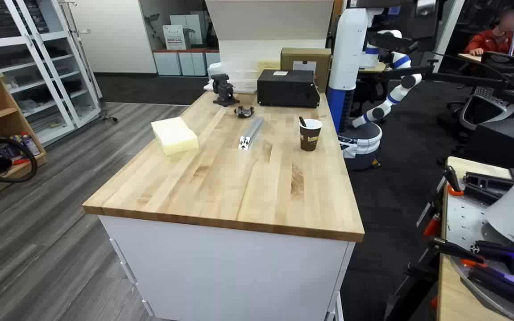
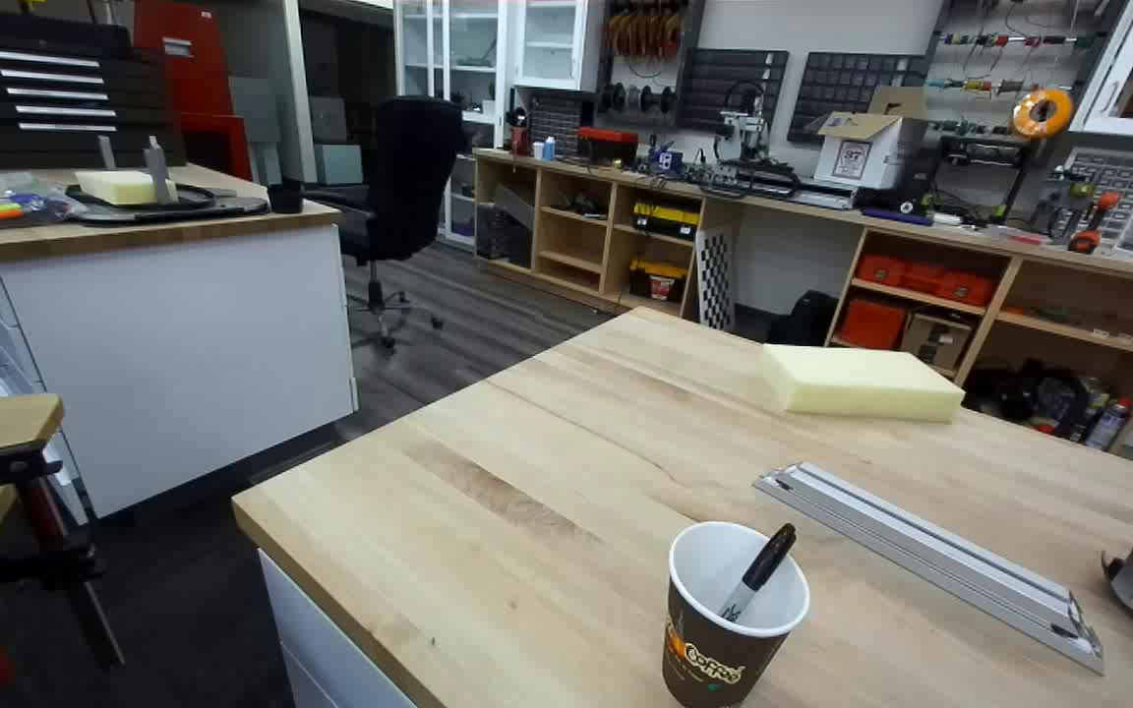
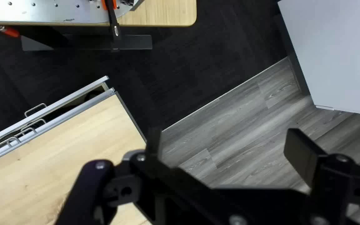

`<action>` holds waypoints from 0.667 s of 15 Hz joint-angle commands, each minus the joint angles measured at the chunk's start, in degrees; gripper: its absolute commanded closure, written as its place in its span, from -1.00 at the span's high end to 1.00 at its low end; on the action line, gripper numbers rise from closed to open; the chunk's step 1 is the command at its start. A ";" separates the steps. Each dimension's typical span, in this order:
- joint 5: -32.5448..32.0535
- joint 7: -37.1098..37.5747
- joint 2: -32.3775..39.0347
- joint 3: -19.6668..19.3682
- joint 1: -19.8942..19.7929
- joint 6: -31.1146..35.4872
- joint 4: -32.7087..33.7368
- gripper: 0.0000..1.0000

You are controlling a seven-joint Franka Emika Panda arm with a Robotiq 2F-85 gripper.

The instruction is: Take the black pen out of the brown cup

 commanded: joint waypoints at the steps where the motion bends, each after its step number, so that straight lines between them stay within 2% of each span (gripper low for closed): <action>1: 0.43 -0.46 -0.07 0.85 -1.13 -0.33 0.15 1.00; 10: 0.41 -1.03 -0.01 0.26 -1.32 -0.75 0.24 1.00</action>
